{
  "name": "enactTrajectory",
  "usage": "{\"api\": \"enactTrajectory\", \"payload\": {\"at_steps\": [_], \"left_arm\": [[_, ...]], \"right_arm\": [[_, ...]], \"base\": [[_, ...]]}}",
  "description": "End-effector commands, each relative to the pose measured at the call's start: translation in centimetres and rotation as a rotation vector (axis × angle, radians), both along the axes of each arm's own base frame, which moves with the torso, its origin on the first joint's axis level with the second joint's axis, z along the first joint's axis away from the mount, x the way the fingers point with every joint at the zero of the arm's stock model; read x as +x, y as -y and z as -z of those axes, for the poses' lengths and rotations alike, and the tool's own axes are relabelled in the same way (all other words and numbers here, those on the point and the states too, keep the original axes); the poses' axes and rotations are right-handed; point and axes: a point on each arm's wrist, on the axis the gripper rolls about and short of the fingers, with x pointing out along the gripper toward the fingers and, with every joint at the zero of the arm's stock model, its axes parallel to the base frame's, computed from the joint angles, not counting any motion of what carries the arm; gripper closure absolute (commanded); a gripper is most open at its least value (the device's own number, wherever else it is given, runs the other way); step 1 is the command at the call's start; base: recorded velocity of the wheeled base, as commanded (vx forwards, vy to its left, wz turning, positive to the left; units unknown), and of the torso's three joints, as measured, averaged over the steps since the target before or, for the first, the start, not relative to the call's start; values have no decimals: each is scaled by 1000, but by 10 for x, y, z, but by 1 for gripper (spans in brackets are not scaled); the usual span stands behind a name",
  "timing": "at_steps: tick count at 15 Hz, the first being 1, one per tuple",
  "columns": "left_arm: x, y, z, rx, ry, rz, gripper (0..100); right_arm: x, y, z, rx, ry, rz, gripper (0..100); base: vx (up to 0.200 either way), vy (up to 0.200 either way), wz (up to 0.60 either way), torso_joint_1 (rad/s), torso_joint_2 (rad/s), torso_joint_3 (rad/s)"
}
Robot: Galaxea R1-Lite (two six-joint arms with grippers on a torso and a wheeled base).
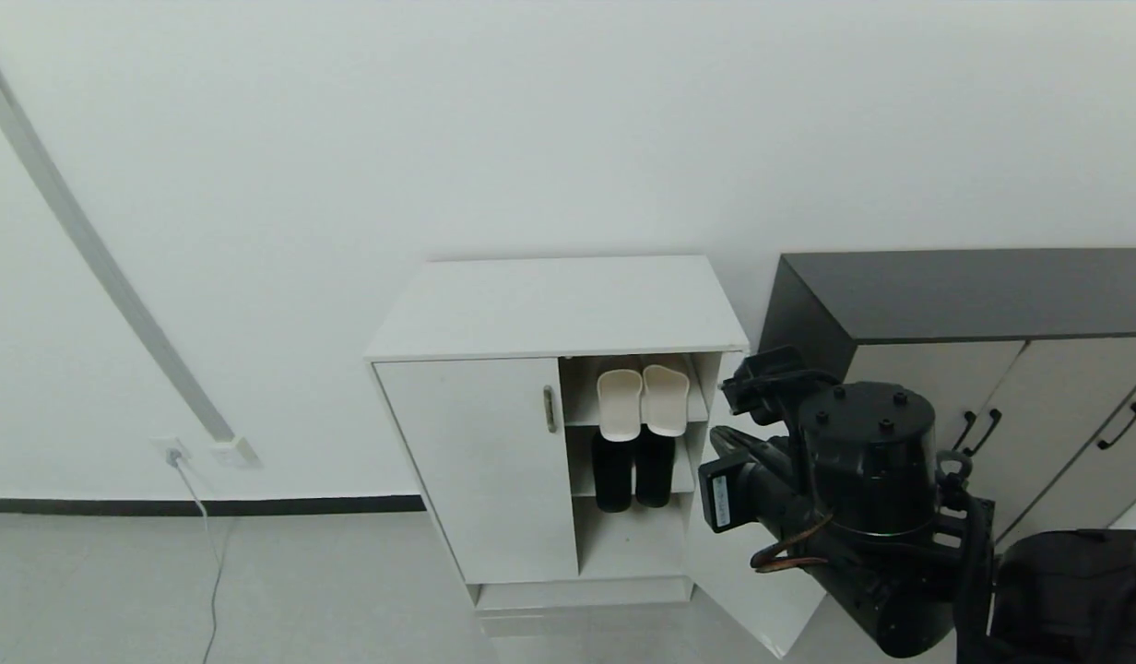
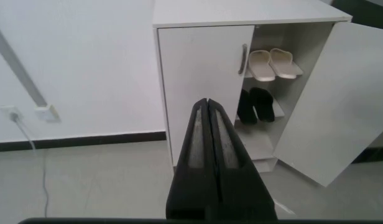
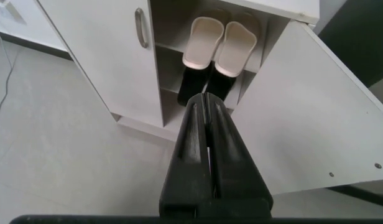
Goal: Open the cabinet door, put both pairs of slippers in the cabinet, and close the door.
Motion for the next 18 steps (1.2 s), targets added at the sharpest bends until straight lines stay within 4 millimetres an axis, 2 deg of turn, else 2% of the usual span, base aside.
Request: {"api": "enactTrajectory", "payload": {"at_steps": [1, 5, 12, 18], "left_arm": [[0, 0, 0, 0, 1, 0, 100], [0, 0, 0, 0, -1, 0, 100], [0, 0, 0, 0, -1, 0, 100], [0, 0, 0, 0, -1, 0, 100]], "right_arm": [[0, 0, 0, 0, 0, 1, 100], [1, 1, 0, -1, -1, 0, 100], [2, 0, 3, -9, -8, 2, 100], [4, 2, 5, -15, -11, 11, 100]], "base": [[0, 0, -600, -7, -7, 7], [0, 0, -600, 2, 1, 1], [0, 0, 0, 0, 0, 0], [-200, 0, 0, 0, 3, -2]]}}
